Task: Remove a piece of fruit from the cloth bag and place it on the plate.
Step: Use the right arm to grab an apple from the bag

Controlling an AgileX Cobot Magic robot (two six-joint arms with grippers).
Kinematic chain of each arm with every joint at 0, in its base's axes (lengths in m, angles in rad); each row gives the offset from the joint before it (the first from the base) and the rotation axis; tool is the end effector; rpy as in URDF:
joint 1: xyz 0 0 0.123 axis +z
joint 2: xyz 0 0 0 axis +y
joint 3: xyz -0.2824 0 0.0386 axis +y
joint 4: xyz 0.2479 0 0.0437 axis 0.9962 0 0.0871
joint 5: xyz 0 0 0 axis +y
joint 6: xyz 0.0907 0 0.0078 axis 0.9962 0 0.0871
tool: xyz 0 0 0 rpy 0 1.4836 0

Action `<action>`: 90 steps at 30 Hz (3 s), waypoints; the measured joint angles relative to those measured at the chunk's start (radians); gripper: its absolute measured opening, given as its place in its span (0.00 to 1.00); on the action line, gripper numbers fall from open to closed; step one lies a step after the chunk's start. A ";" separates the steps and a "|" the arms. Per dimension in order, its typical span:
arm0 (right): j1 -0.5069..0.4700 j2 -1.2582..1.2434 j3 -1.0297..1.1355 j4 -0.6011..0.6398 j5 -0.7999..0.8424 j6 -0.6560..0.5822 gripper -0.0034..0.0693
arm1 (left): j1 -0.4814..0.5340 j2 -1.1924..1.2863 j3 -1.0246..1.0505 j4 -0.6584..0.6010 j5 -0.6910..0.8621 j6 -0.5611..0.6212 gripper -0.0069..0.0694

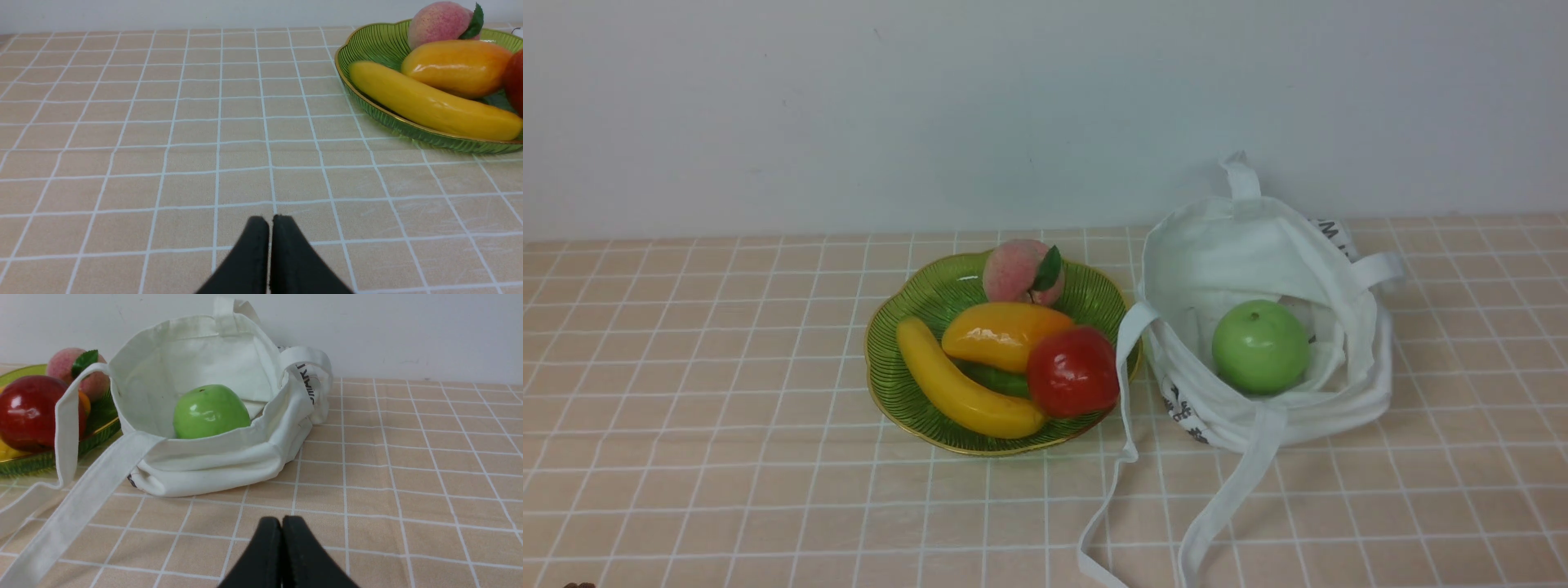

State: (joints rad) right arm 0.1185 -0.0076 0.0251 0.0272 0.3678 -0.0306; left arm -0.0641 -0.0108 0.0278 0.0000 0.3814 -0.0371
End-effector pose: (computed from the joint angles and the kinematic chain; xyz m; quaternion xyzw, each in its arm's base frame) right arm 0.0524 0.0071 0.1720 -0.0526 0.8025 0.0376 0.5931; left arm 0.0523 -0.0034 0.1700 0.0109 0.8081 -0.0298 0.5882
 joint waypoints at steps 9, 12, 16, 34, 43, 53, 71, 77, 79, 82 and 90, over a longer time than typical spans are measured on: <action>0.000 0.000 0.000 0.000 0.000 0.000 0.03 | 0.000 0.000 0.000 0.000 0.000 0.000 0.08; 0.000 0.000 0.000 0.000 0.000 0.000 0.03 | 0.000 0.000 0.000 0.000 0.000 0.000 0.08; 0.000 0.000 0.000 0.000 0.000 0.000 0.03 | 0.000 0.000 0.000 0.000 0.000 0.000 0.08; 0.000 0.000 0.004 0.782 -0.156 0.180 0.03 | 0.000 0.000 0.000 0.000 0.000 0.000 0.08; 0.001 0.161 -0.370 0.584 -0.002 -0.098 0.03 | 0.000 0.000 0.000 0.000 0.000 0.000 0.08; 0.002 0.868 -0.656 0.296 0.346 -0.068 0.04 | 0.000 0.000 0.000 0.000 0.000 0.000 0.08; 0.117 1.715 -1.185 0.283 0.264 -0.266 0.91 | 0.000 0.000 0.000 0.000 0.000 0.000 0.08; 0.117 1.873 -1.298 0.246 0.259 -0.265 1.00 | 0.000 0.000 0.000 0.000 0.000 0.000 0.08; 0.117 1.915 -1.317 0.222 0.248 -0.265 1.00 | 0.000 0.000 0.000 0.000 0.000 0.000 0.08; 0.117 1.962 -1.345 0.191 0.240 -0.261 1.00 | 0.000 0.000 0.000 0.000 0.000 0.000 0.08; 0.117 1.985 -1.371 0.187 0.229 -0.253 0.97 | 0.000 0.000 0.000 0.000 0.000 0.000 0.08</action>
State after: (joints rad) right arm 0.2352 1.9778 -1.3462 0.2139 0.5966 -0.2833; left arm -0.0641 -0.0108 0.0278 0.0000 0.3814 -0.0371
